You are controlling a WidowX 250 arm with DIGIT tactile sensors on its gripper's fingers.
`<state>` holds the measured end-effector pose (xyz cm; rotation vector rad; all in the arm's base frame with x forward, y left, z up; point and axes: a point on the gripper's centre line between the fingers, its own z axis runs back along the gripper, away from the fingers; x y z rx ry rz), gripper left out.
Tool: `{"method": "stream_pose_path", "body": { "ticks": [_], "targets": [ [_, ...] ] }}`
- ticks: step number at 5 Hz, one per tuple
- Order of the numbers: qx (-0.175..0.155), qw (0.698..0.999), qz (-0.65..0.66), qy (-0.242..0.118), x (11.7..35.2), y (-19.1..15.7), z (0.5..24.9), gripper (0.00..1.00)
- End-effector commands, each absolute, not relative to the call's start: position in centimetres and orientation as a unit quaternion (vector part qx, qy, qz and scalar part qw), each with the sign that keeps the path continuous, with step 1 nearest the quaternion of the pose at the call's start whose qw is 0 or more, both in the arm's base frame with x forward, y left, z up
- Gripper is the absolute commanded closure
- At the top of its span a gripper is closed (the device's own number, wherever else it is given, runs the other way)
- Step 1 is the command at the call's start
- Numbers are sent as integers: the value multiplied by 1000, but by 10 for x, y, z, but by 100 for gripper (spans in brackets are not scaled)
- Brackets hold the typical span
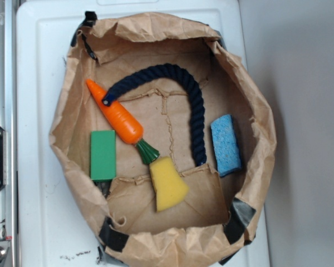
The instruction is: Grab the green sponge.
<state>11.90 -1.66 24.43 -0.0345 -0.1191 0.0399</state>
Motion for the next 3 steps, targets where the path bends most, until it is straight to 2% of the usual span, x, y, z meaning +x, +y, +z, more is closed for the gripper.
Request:
{"method": "stream_pose_path", "body": {
  "ticks": [1,3],
  "targets": [
    [-17,998,20,-60,119,-17,244,0],
    [-39,997,13,-65,170,-32,243,0]
  ]
}}
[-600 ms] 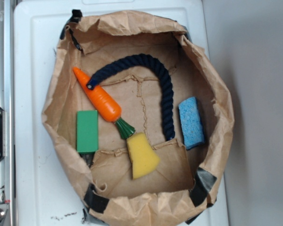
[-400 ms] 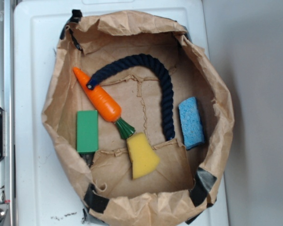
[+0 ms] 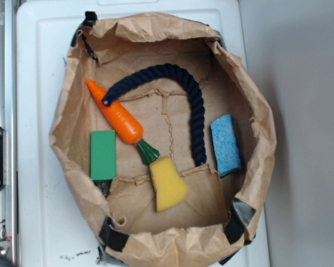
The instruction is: Grab the green sponge.
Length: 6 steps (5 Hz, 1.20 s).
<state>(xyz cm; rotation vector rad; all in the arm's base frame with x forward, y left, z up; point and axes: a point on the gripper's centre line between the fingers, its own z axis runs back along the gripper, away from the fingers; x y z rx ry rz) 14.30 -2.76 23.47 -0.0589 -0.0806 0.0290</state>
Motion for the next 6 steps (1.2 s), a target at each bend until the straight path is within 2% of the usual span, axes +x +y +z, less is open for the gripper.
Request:
{"method": "stream_pose_path", "body": {
  "ticks": [1,2,3,6],
  "targets": [
    [-68,996,-22,-48,198,-27,235,0],
    [-85,993,-73,-44,232,-16,219,0],
    [-61,994,-83,-42,265,-14,203,0],
    [-61,994,-83,-42,265,-14,203,0]
  ]
}}
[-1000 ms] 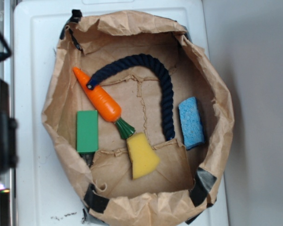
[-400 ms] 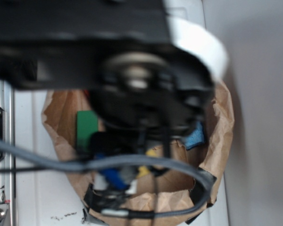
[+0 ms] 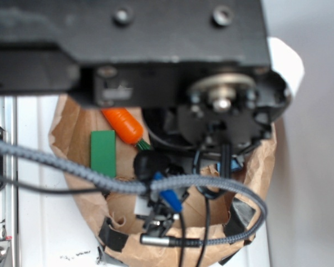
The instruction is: Grab the green sponge.
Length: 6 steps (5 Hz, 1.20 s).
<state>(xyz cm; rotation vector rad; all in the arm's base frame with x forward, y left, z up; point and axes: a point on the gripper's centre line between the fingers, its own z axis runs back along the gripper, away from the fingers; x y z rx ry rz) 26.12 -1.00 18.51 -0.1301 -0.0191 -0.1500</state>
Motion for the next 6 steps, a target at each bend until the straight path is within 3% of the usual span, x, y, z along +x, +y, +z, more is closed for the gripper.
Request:
{"method": "stream_pose_path", "body": {
  "ticks": [1,2,3,5,6],
  "targets": [
    [-59,989,-117,-66,265,-3,162,0],
    [-31,987,-134,-86,273,7,132,0],
    [-25,977,-182,-105,275,11,109,0],
    [3,960,-256,-109,277,-23,77,0],
    [-13,940,-329,-94,260,-41,63,0]
  ]
}}
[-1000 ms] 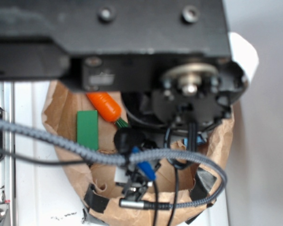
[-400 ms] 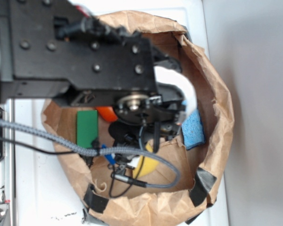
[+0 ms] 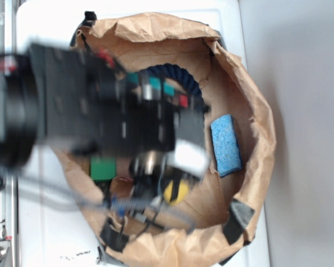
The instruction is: Grab the green sponge.
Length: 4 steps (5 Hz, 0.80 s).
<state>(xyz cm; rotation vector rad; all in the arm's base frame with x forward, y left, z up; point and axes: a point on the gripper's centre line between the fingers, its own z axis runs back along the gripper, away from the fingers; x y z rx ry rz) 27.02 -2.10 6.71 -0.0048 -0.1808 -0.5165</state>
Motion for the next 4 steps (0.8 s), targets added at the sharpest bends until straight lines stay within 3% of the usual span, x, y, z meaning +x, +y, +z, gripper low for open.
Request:
{"method": "stream_pose_path", "body": {
  "ticks": [1,2,4],
  "targets": [
    [-54,924,-372,-77,247,-35,64,0],
    [-26,928,-361,-86,241,-38,52,0],
    [5,939,-332,-89,262,-52,37,0]
  ]
}}
